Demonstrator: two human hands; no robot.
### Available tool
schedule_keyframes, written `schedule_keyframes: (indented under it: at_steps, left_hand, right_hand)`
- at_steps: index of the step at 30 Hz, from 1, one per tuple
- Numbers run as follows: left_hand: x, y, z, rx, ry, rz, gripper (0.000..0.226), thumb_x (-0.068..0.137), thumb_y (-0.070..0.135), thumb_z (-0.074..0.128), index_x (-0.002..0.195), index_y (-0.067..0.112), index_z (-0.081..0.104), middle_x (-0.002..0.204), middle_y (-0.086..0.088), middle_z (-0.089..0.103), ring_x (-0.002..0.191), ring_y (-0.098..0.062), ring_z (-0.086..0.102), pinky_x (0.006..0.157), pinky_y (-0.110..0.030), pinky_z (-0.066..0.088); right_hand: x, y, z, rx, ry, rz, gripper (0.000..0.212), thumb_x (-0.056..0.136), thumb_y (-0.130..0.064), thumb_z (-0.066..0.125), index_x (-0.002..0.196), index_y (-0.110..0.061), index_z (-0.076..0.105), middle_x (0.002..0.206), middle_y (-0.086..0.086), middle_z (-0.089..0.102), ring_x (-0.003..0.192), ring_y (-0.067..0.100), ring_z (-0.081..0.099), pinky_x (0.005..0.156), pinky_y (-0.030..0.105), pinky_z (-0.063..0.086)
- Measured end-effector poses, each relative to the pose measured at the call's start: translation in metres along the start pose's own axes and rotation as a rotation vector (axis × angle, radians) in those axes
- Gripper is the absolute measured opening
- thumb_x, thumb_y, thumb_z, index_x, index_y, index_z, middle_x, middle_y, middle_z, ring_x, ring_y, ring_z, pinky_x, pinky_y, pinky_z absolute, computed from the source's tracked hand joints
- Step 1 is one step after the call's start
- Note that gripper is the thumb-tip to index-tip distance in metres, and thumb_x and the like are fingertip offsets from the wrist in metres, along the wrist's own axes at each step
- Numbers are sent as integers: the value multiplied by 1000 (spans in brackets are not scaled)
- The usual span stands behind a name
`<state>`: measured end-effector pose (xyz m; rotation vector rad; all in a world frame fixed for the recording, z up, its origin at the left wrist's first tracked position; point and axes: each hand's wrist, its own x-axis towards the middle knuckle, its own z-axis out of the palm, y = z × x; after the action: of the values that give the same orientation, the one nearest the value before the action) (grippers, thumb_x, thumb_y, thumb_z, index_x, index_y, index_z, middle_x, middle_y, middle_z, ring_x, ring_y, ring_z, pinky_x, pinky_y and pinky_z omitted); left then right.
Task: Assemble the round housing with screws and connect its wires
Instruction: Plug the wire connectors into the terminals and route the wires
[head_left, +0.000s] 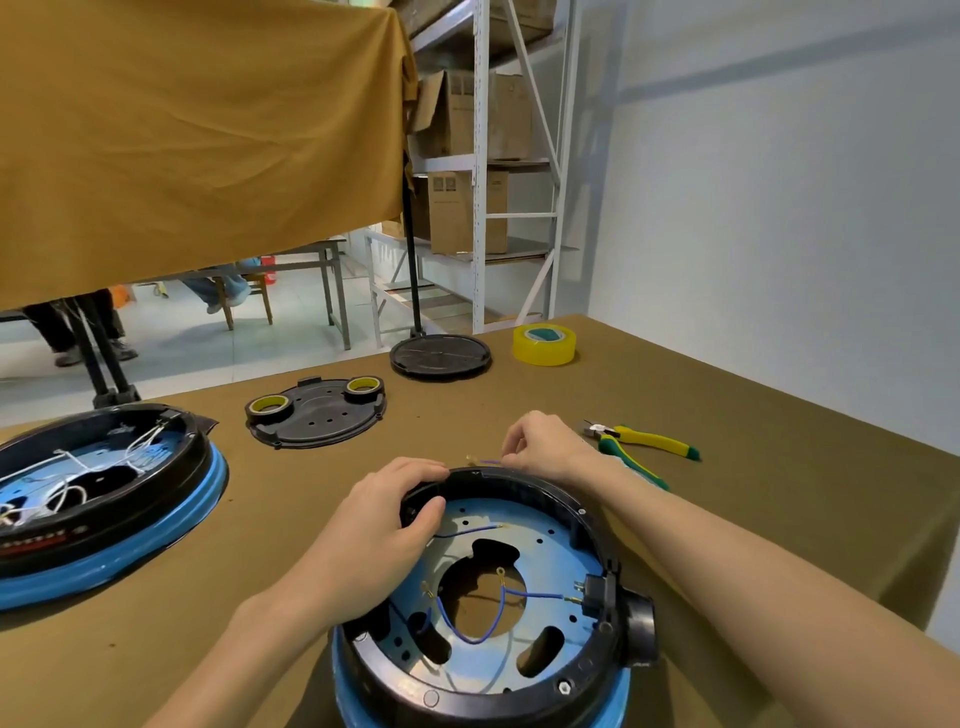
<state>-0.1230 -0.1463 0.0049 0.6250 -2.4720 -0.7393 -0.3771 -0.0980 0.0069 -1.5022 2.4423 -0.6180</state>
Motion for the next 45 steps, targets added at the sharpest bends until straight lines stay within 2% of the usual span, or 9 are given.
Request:
schedule_keyframes:
  at_steps: [6,9,14,17,19,23,30,40,45]
  left_hand:
    - [-1,1,0,2,7,-7,33,105,31,54,137,33,60,133,27,54,126,1,50,112,-32,45]
    - [-1,2,0,-2,5,-7,33,105,30,54,137,33,60,133,26,55,126,1,51,112,-33,45]
    - [-2,1,-2,27,-4,4,35,105,26,54,139,33,57,135,26,54,127,1,49,113,-31,44]
    - [-2,-4,-8,96,-51,31,41,104,16,54,140,37,54,137,30,50,129,2,46,114,-27,40]
    - [0,-10,-15,125,-80,38,44,104,13,54,140,39,54,137,31,49,130,4,45,114,-24,38]
    - [0,-23,-29,100,-97,50,47,103,8,57,135,42,59,136,34,52,128,19,43,102,1,31]
    - [0,-31,-32,81,-82,60,47,103,8,58,136,41,61,137,35,53,127,24,41,97,5,29]
    - [0,-35,-27,53,-53,41,48,102,6,56,135,40,62,136,33,55,127,22,42,97,5,30]
    - [1,-37,-27,27,-31,35,48,101,6,57,132,42,64,134,33,58,127,19,45,97,4,31]
  right_hand:
    - [3,13,-19,210,269,40,12,95,-23,69,92,-16,78,92,1,73,90,18,66,81,32,52]
    - [4,22,-24,247,322,80,11,94,-22,70,84,-20,74,90,0,72,92,19,66,82,34,52]
    - [3,34,-21,67,223,126,8,96,-22,66,101,-19,71,108,5,72,101,25,66,92,41,56]
    - [-2,35,-16,-40,112,47,22,97,-22,59,118,-18,66,120,5,67,108,25,62,90,35,51]
    - [-5,35,-15,-73,13,-27,21,99,-24,58,117,-19,68,120,4,68,107,23,63,92,35,52]
    - [-9,36,-12,-146,-79,-73,23,100,-34,62,112,-18,73,109,0,69,96,17,62,82,31,50]
    - [-6,39,-11,-147,-67,-6,9,99,-30,65,94,-23,67,102,2,71,91,19,64,79,32,51]
    - [-15,36,-21,67,136,-87,10,102,-25,62,105,-16,66,101,0,67,95,18,61,83,31,50]
    - [-14,26,-29,208,233,-113,9,101,-21,63,103,-13,68,93,1,71,86,17,65,79,32,53]
